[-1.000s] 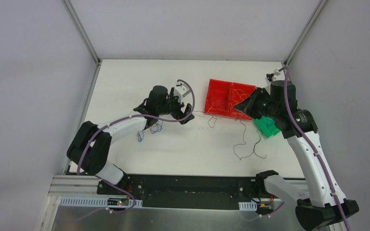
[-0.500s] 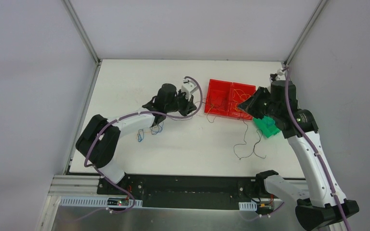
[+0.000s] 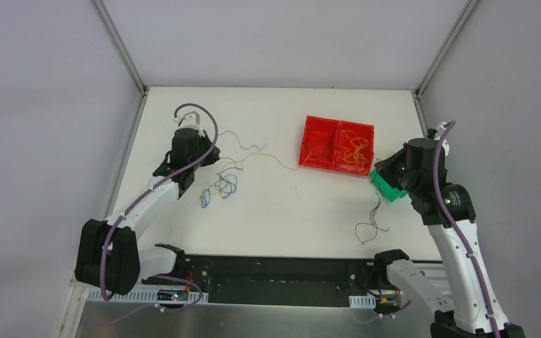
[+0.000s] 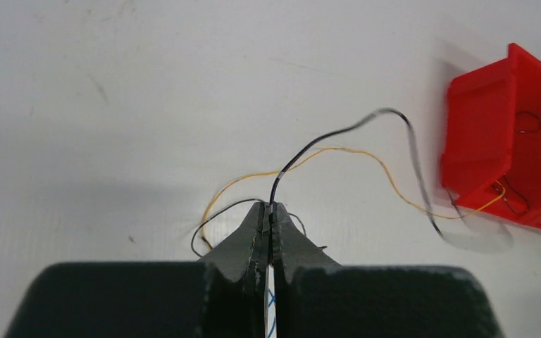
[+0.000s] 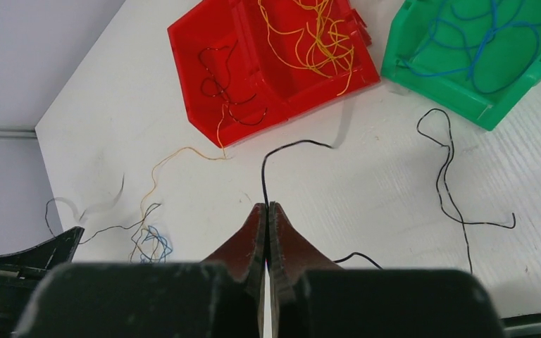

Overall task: Untangle the cables
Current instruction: Untie the cable, then place the cable at the center of the board.

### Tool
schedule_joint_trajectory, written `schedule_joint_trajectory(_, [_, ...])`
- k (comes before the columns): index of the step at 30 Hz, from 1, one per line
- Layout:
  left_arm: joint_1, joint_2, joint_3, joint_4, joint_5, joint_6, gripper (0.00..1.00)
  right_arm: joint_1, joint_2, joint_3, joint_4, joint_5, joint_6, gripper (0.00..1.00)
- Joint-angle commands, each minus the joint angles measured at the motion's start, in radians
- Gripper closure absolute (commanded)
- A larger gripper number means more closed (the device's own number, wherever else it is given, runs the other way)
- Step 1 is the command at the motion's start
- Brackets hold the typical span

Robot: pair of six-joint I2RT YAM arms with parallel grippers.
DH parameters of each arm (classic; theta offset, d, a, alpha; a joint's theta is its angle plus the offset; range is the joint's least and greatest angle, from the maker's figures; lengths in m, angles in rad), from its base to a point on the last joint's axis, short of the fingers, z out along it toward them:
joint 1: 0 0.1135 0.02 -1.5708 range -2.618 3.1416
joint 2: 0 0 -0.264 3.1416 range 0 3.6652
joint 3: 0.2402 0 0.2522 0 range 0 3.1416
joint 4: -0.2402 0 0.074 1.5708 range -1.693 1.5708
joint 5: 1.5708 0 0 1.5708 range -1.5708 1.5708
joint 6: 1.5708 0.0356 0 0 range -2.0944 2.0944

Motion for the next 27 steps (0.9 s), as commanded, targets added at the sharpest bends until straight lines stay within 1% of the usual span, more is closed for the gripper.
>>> schedule_joint_trajectory(1, [-0.004,-0.04,0.036,-0.153,-0.119,-0.054,1.0,-0.002,0.026,-0.021,0.049,-0.122,-0.008,1.0])
schedule_joint_trajectory(4, [-0.004,-0.048,0.058,-0.187,-0.111,-0.047,1.0,-0.003,0.03,-0.036,0.084,-0.211,-0.015,1.0])
schedule_joint_trajectory(7, [-0.004,-0.059,0.066,-0.222,-0.068,-0.041,1.0,-0.002,0.035,-0.045,0.08,-0.231,-0.018,1.0])
schedule_joint_trajectory(8, [-0.004,-0.062,0.064,-0.226,-0.045,-0.048,0.97,-0.002,0.034,-0.055,0.081,-0.234,-0.014,1.0])
schedule_joint_trajectory(9, [-0.005,-0.063,0.058,-0.228,-0.018,-0.058,0.92,-0.002,0.031,-0.067,0.083,-0.24,-0.009,1.0])
schedule_joint_trajectory(10, [-0.006,-0.065,0.054,-0.23,0.008,-0.071,0.81,-0.002,0.029,-0.082,0.09,-0.257,-0.005,1.0])
schedule_joint_trajectory(11, [-0.011,-0.067,0.048,-0.236,0.027,-0.083,0.72,-0.003,0.026,-0.099,0.098,-0.273,-0.001,1.0])
schedule_joint_trajectory(12, [-0.018,-0.071,0.043,-0.243,0.035,-0.087,0.6,-0.003,0.028,-0.113,0.1,-0.289,0.004,1.0])
schedule_joint_trajectory(15, [-0.048,-0.1,0.038,-0.281,0.02,-0.075,0.36,-0.003,0.035,-0.151,0.115,-0.346,0.009,1.0])
schedule_joint_trajectory(17, [-0.068,-0.132,0.037,-0.298,0.005,-0.064,0.27,-0.003,0.041,-0.166,0.122,-0.388,0.014,1.0])
schedule_joint_trajectory(18, [-0.08,-0.152,0.037,-0.306,-0.002,-0.057,0.2,-0.002,0.046,-0.174,0.126,-0.407,0.015,1.0])
schedule_joint_trajectory(19, [-0.093,-0.168,0.04,-0.318,-0.01,-0.051,0.15,-0.002,0.049,-0.181,0.129,-0.421,0.017,1.0])
schedule_joint_trajectory(23, [-0.155,-0.228,0.062,-0.373,-0.05,-0.03,0.13,-0.002,0.048,-0.21,0.137,-0.43,0.044,1.0])
schedule_joint_trajectory(24, [-0.171,-0.237,0.068,-0.38,-0.06,-0.027,0.08,-0.002,0.041,-0.222,0.142,-0.429,0.055,1.0])
schedule_joint_trajectory(25, [-0.186,-0.247,0.072,-0.387,-0.067,-0.026,0.05,-0.001,0.037,-0.234,0.145,-0.424,0.067,1.0])
schedule_joint_trajectory(27, [-0.212,-0.259,0.086,-0.403,-0.071,-0.026,0.04,-0.002,0.031,-0.259,0.134,-0.4,0.086,1.0])
